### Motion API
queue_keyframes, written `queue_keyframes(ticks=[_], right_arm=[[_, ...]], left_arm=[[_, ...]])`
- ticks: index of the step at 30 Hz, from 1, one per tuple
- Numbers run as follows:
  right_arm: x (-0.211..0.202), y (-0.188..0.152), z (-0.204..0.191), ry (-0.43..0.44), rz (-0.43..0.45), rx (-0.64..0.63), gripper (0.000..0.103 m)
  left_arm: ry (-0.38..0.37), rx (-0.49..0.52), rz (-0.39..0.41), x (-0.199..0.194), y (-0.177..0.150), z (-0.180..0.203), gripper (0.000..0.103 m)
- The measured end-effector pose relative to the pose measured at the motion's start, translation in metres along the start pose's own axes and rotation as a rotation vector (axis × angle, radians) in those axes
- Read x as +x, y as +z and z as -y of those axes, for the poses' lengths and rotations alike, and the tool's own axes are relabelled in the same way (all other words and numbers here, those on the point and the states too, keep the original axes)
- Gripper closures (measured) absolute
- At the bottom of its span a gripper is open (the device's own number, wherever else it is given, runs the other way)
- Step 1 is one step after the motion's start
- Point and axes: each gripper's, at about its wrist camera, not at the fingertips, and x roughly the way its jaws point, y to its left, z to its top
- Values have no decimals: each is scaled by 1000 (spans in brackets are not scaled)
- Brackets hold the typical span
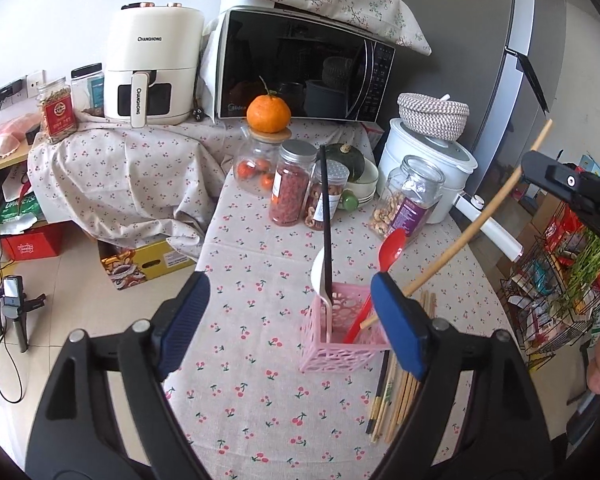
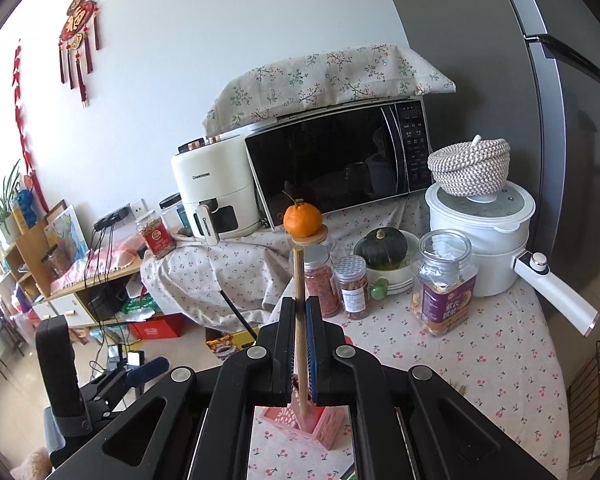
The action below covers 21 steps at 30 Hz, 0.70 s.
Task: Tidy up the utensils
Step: 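Lift both sticks and drop them into the pink holder, then move the right tool back over the wooden chopsticks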
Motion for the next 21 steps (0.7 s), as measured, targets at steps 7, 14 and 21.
queue_keyframes(ticks=[7,14,21], right_arm=[[46,-14,4,-38,-105,25,98],[77,-23,18,-43,-196,83,98],[80,-17,28,-16,-237,108,83]], left_arm=[[23,8,-69,16,-16,-5,20],[15,12,-147,27,-23,-4,20],[-3,13,-163,29,-25,1,20]])
